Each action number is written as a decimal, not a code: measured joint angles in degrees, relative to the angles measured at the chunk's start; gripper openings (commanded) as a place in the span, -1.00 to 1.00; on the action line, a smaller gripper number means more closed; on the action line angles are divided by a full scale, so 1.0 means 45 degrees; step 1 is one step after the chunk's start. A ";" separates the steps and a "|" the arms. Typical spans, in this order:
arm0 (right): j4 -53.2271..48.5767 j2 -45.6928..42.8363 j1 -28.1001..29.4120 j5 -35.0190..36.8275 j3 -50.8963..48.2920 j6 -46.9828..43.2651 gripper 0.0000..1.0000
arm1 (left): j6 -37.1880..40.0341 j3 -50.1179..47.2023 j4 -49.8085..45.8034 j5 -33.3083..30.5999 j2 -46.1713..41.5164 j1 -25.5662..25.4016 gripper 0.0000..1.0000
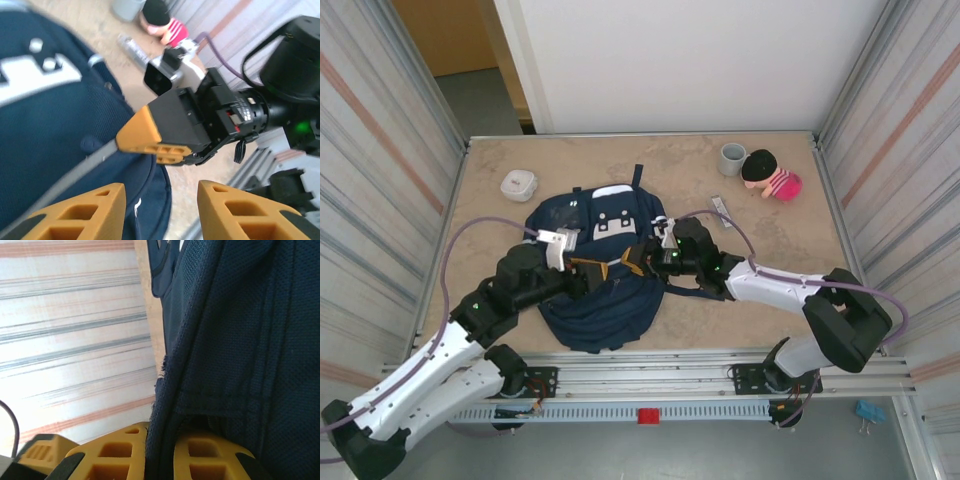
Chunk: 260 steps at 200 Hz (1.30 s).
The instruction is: Pack books, pencil case, and school supplies into a backpack
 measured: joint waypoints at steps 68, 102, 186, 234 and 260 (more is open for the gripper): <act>-0.0194 -0.0214 0.0097 0.0287 -0.0005 -0.0355 -1.00 | -0.4537 0.0495 -0.2914 -0.2210 0.0481 -0.3818 -0.11; -0.0189 -0.0214 0.0112 0.0272 -0.0005 -0.0393 -1.00 | -0.4838 0.0719 -0.3084 -0.2973 0.1341 -0.3939 -0.10; 0.0024 -0.0068 0.0287 0.0199 0.0000 -0.0427 -1.00 | -0.4333 0.1069 -0.2249 -0.4250 0.2744 -0.3944 -0.26; 0.0335 0.0107 0.0340 0.0078 0.0000 -0.0418 -1.00 | -0.3764 0.1579 -0.2215 -0.4624 0.3823 -0.3963 -0.29; 0.0335 0.0107 0.0335 0.0078 0.0000 -0.0418 -1.00 | -0.3594 0.1651 -0.2336 -0.4789 0.4133 -0.3963 -0.53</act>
